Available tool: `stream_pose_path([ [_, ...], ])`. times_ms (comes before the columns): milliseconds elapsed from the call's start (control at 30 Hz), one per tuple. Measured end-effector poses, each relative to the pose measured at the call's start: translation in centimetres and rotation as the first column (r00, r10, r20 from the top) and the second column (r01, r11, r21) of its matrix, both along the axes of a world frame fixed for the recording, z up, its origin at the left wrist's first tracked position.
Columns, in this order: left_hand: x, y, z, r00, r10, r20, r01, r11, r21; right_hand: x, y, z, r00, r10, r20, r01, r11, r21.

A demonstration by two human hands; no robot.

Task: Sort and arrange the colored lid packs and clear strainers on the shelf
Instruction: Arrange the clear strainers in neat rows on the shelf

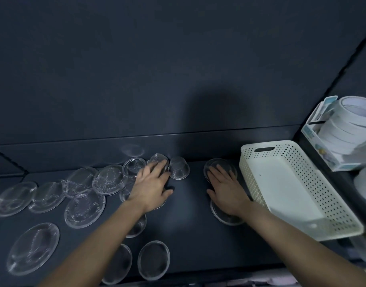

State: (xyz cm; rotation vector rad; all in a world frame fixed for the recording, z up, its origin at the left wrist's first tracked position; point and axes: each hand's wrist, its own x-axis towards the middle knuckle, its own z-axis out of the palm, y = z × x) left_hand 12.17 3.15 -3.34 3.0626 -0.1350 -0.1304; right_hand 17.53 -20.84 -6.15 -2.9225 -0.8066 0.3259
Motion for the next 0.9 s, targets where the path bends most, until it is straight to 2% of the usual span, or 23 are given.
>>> stream_pose_path([
  [133,-0.1,0.0,-0.1,1.000,-0.003,0.010,0.003,0.999,-0.045,-0.1,-0.3,0.5,1.000,0.013,-0.005,-0.013,1.000,-0.013],
  [333,-0.6,1.0,0.1,0.998,0.052,0.045,-0.046,0.991,-0.125,-1.0,2.0,0.9,1.000,0.026,0.003,-0.026,0.986,0.164],
  [433,-1.7,2.4,0.3,0.995,0.094,0.022,-0.091,0.989,-0.114,-1.2,4.2,1.4,0.995,0.045,-0.088,-0.016,0.954,0.299],
  [567,-3.6,5.1,0.1,0.982,0.188,-0.021,-0.189,0.972,-0.138,-0.9,7.2,1.8,0.974,0.070,-0.217,0.016,0.928,0.372],
  [700,-5.1,7.7,-0.3,0.954,0.276,-0.115,-0.284,0.956,-0.065,-1.0,9.6,1.2,0.946,0.081,-0.315,0.033,0.941,0.338],
  [900,-6.1,10.3,-1.3,0.942,0.304,-0.141,-0.317,0.945,-0.084,-2.0,12.6,0.5,0.957,0.066,-0.281,0.016,0.960,0.281],
])
